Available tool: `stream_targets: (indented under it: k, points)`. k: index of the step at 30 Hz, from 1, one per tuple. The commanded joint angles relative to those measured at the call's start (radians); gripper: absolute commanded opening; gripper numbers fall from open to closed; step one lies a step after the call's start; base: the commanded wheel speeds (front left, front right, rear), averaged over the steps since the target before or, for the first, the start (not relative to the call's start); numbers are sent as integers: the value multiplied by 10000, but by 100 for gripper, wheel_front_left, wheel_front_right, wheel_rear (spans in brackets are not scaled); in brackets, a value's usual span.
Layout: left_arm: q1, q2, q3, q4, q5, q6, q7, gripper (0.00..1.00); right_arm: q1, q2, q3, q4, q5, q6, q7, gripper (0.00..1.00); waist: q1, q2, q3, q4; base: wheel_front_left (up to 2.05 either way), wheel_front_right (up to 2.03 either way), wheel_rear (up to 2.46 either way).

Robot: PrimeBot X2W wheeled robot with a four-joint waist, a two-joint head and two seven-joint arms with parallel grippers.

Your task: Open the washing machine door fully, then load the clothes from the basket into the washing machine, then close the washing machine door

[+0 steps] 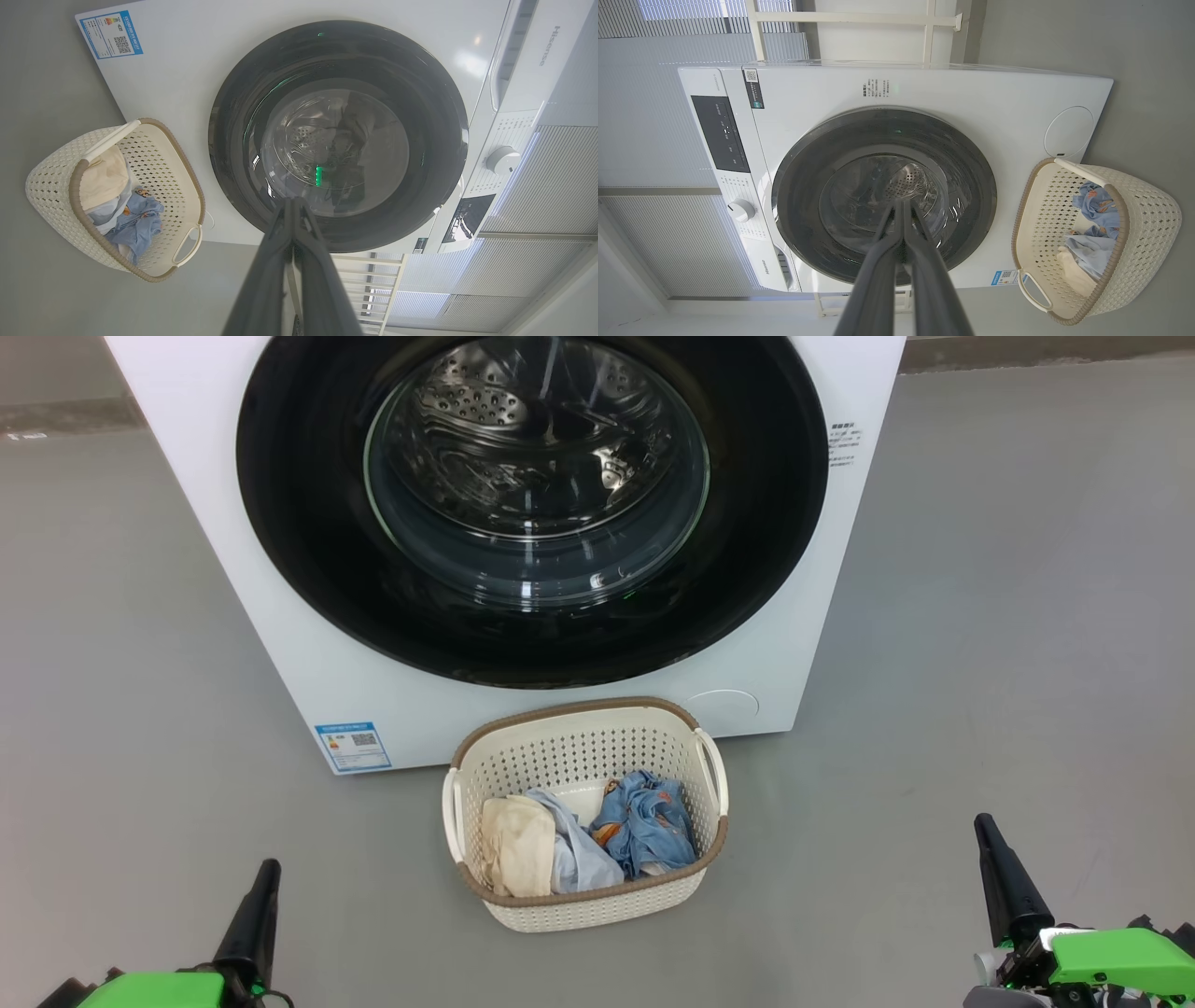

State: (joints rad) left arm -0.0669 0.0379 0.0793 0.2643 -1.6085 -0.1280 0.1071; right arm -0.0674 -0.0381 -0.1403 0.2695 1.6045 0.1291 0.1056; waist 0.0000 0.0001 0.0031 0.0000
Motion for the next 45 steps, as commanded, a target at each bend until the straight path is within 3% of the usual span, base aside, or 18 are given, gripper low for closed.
stream_targets:
  k: [1,16,17,27,32,45]
  points:
    - [-410,123,341,-195,-5,-27,58,0,-405,-121,269,-248,45,16,73,0,0,-1,0,0,0,0,0]
    - [-410,123,341,-195,-5,-27,58,0,-405,-121,269,-248,45,16,73,0,0,-1,0,0,0,0,0]
    - [-2,0,1,-2,1,0,-1,100,-3,-2,1,-3,-2,0,-1,100,0,-1,0,0,0,0,0]
    - [164,-98,-75,265,86,2,-94,100,116,20,107,287,-183,-1,-128,100,22,-1,-18,-5,0,0,0]
    - [108,-18,-167,145,269,1,-238,100,25,-85,232,220,-399,0,-271,100,1,-1,3,-15,0,0,0]
    - [-75,366,-542,-20,1388,-2,-728,100,-239,-449,644,191,-1415,2,-727,100,0,-1,30,-39,0,0,0]
